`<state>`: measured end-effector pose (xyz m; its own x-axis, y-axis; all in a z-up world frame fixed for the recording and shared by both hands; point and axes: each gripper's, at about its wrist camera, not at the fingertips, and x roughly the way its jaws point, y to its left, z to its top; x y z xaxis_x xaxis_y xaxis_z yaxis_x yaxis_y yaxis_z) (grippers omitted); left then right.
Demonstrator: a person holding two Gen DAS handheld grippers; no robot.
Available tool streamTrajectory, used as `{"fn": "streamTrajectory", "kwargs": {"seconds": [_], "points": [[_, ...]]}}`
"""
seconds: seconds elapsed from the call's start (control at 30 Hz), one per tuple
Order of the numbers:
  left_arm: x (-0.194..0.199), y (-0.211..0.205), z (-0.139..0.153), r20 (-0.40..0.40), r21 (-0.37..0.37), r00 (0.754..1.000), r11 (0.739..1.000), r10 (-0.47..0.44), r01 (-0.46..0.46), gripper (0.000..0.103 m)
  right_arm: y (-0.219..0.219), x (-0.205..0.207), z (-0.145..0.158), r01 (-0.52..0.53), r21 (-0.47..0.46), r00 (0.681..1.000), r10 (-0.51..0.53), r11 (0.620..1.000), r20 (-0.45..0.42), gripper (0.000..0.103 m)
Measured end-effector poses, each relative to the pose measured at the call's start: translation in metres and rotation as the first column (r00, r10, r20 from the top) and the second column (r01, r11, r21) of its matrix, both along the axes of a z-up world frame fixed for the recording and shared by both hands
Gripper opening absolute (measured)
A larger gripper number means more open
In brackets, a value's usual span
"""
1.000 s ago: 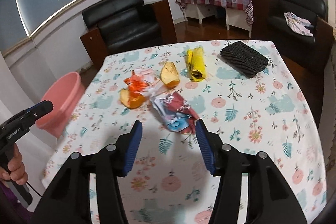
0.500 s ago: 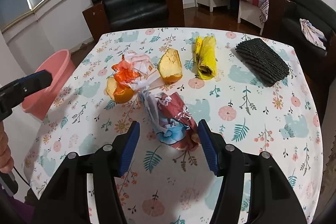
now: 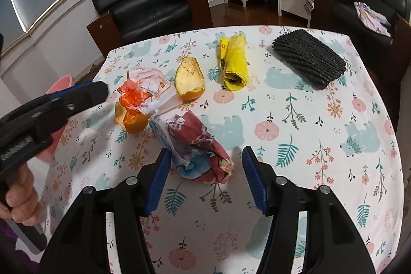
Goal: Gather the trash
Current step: 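Grasp the orange-and-white plastic bag with the left tool and lift it, then carry the orange-and-white bag with the left tool over the pink bin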
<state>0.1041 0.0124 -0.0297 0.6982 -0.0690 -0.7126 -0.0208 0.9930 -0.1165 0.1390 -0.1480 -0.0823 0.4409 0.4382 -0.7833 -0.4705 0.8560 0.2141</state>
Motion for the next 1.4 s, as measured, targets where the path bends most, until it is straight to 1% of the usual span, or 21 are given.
{"fn": "streamTrajectory", "kwargs": {"seconds": [0.13, 0.2, 0.37, 0.4, 0.47, 0.6, 0.7, 0.9, 0.93, 0.97, 1.03, 1.07, 1.1, 1.17, 1.27, 1.4], "points": [[0.008, -0.004, -0.010, -0.019, 0.020, 1.000, 1.000, 0.008, -0.008, 0.029, 0.000, 0.002, -0.002, -0.003, 0.000, 1.000, 0.003, 1.000, -0.015, 0.058], [0.012, -0.003, -0.013, -0.023, 0.014, 1.000, 1.000, 0.015, -0.015, 0.025, 0.001, 0.003, -0.003, -0.004, -0.001, 1.000, 0.004, 1.000, -0.016, 0.058], [0.018, -0.004, -0.020, -0.037, 0.012, 0.999, 1.000, 0.015, -0.015, 0.020, 0.001, 0.003, -0.003, -0.004, -0.004, 1.000, 0.004, 1.000, -0.016, 0.058], [0.018, -0.004, -0.021, -0.037, 0.012, 0.999, 1.000, 0.012, -0.012, 0.015, 0.001, 0.003, -0.003, -0.004, -0.004, 1.000, 0.004, 1.000, -0.016, 0.058], [0.017, -0.004, -0.022, -0.035, 0.013, 0.999, 1.000, 0.012, -0.012, 0.014, 0.001, 0.003, -0.003, -0.005, -0.009, 1.000, 0.005, 1.000, -0.014, 0.058], [0.012, -0.003, -0.017, -0.010, 0.001, 1.000, 1.000, 0.015, -0.015, 0.011, 0.002, 0.003, -0.003, -0.005, -0.006, 1.000, 0.005, 1.000, -0.015, 0.058], [0.004, 0.002, -0.011, 0.012, -0.003, 1.000, 1.000, 0.027, -0.027, 0.011, 0.003, 0.002, -0.003, -0.005, -0.008, 1.000, 0.005, 1.000, -0.014, 0.058], [-0.014, 0.010, -0.001, 0.027, -0.028, 0.999, 0.999, 0.043, -0.042, 0.011, 0.004, 0.002, -0.003, -0.008, -0.007, 1.000, 0.008, 1.000, -0.014, 0.058], [-0.017, 0.011, 0.001, 0.029, -0.032, 0.999, 0.999, 0.045, -0.044, 0.011, 0.005, 0.001, -0.003, -0.013, -0.006, 1.000, 0.013, 1.000, -0.012, 0.055], [-0.021, 0.012, 0.002, 0.032, -0.035, 0.998, 0.998, 0.048, -0.047, 0.011, 0.005, 0.001, -0.003, -0.016, -0.005, 1.000, 0.016, 1.000, -0.011, 0.048], [-0.027, 0.014, 0.005, 0.034, -0.040, 0.998, 0.998, 0.056, -0.055, 0.011, 0.007, 0.000, -0.003, -0.023, -0.012, 1.000, 0.023, 1.000, -0.004, 0.043], [-0.030, 0.015, 0.007, 0.036, -0.042, 0.998, 0.997, 0.059, -0.057, 0.011, 0.008, -0.002, -0.001, -0.027, -0.015, 1.000, 0.027, 1.000, 0.007, 0.038], [-0.032, 0.016, 0.007, 0.038, -0.043, 0.997, 0.997, 0.061, -0.060, 0.011, 0.009, -0.004, 0.000, -0.031, -0.017, 0.999, 0.031, 0.999, 0.018, 0.036], [-0.038, 0.019, 0.010, 0.041, -0.045, 0.997, 0.997, 0.070, -0.068, 0.011, 0.011, -0.008, 0.003, -0.039, -0.026, 0.998, 0.040, 0.999, 0.041, 0.028], [-0.046, 0.023, 0.013, 0.048, -0.050, 0.996, 0.996, 0.076, -0.074, 0.011, 0.014, -0.015, 0.006, -0.054, -0.029, 0.997, 0.056, 0.998, 0.049, 0.023], [-0.058, 0.026, 0.019, 0.068, -0.058, 0.995, 0.995, 0.079, -0.076, 0.011, 0.015, -0.028, 0.008, -0.057, -0.025, 0.997, 0.059, 0.998, 0.050, 0.021]]}}
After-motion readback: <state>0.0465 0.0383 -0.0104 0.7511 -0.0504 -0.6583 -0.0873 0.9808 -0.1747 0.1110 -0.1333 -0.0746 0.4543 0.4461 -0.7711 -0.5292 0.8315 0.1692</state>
